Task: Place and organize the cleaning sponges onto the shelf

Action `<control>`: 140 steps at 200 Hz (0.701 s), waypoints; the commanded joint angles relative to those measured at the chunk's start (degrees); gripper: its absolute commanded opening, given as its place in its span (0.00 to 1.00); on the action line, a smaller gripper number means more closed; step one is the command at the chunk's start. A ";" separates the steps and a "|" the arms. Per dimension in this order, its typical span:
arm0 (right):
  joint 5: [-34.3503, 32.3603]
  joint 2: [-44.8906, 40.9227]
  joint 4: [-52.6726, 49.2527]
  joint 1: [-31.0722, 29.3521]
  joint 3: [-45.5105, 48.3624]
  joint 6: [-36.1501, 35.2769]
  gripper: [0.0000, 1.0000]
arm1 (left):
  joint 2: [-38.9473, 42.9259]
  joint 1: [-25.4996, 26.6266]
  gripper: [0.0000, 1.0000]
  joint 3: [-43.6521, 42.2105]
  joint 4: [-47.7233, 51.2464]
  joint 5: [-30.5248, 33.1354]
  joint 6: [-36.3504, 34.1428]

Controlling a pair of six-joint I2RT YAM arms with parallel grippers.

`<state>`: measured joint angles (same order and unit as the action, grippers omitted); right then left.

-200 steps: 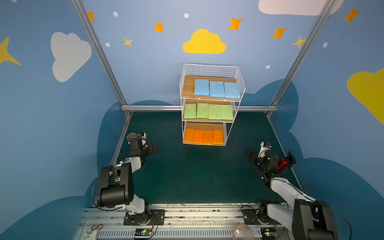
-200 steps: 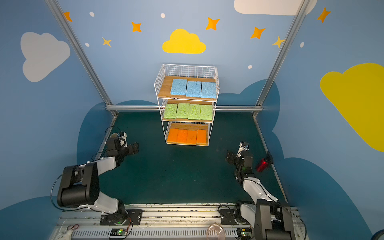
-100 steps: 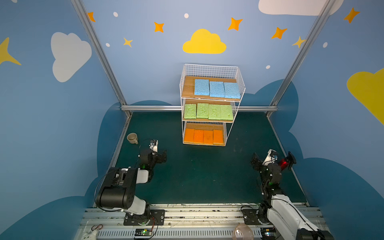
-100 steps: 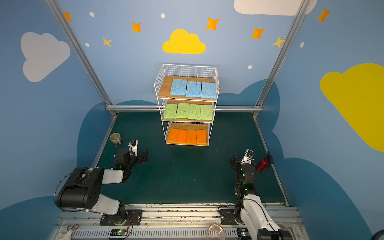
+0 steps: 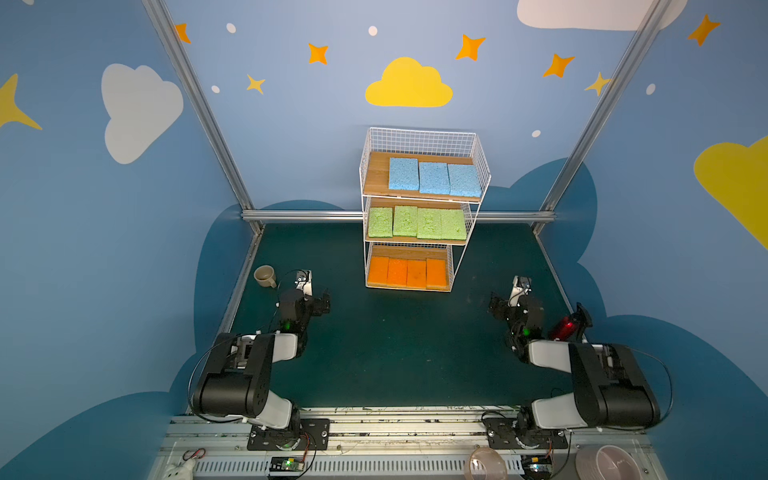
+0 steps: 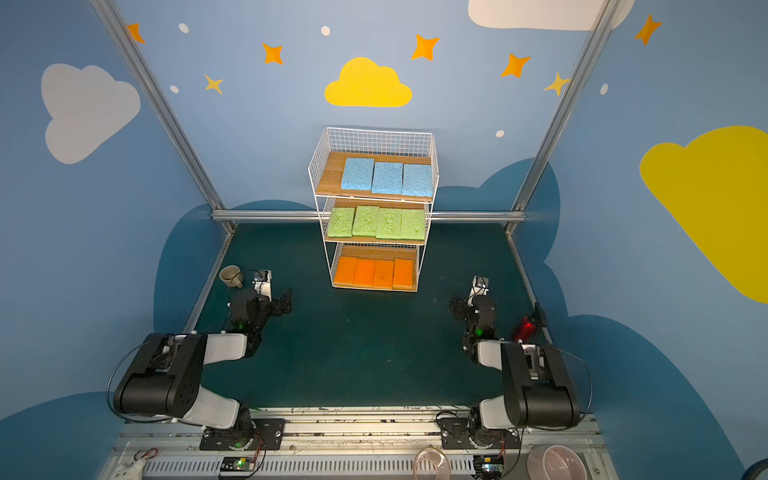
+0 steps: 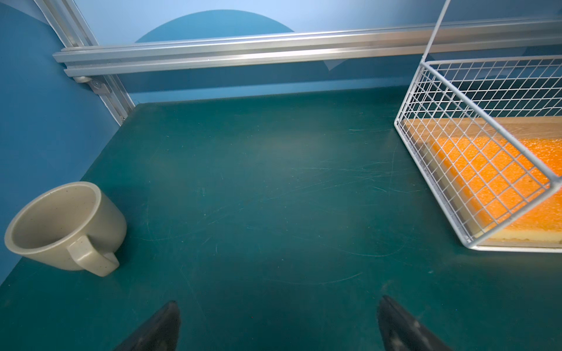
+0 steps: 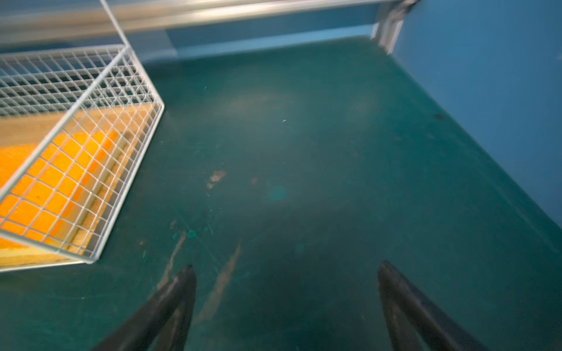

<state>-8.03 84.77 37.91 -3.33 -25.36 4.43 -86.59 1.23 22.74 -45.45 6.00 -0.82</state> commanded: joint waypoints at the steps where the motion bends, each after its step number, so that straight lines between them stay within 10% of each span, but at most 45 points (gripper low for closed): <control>1: 2.61 -1.21 -13.21 0.36 -5.43 -0.21 0.92 | -0.69 -0.42 1.00 0.86 1.24 0.07 0.55; 140: 2.14 -1.54 -12.25 0.06 -4.93 -0.07 0.92 | -0.60 -0.40 1.00 0.86 1.24 -0.11 0.40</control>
<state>-6.33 83.85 26.11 -3.31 -29.93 4.03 -86.63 1.02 22.74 -44.99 6.00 -0.67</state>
